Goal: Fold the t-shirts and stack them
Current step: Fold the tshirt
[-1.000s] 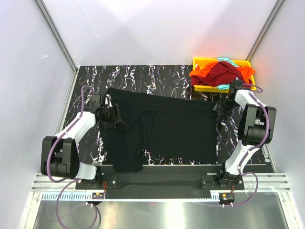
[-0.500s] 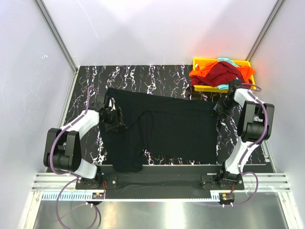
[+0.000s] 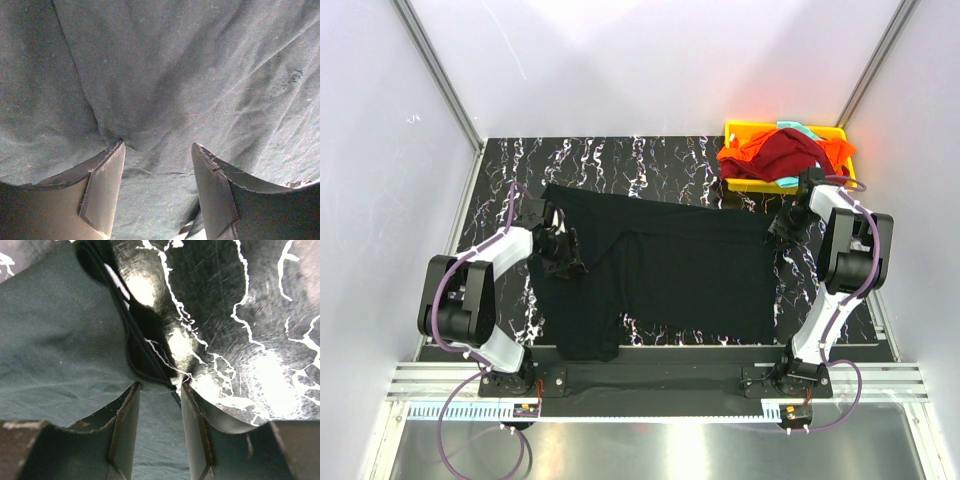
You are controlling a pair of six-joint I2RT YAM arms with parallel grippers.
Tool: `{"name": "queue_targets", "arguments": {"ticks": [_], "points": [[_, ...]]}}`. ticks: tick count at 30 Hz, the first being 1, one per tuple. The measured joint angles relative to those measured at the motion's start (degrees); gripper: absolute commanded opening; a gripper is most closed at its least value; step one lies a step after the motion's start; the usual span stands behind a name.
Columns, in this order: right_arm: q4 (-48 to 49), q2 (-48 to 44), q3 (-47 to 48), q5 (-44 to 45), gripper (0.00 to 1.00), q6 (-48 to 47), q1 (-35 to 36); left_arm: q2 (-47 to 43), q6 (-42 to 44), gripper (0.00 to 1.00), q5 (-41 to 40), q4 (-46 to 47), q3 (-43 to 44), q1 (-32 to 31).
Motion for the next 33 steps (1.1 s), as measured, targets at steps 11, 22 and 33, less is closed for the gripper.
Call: {"name": "queue_targets", "arguments": {"ticks": [11,22,33], "points": [[0.09,0.9,1.62,0.42,0.44,-0.2,-0.55,2.49,0.2,0.4,-0.44,-0.07,2.56,0.0],[0.02,1.31,1.73,0.39,0.28,-0.5,-0.57,4.04,1.22,0.0,-1.99,0.02,5.95,0.0],[-0.44,1.31,1.95,0.5,0.02,-0.5,-0.57,2.91,2.12,0.0,-4.02,-2.78,9.86,0.0]]}}
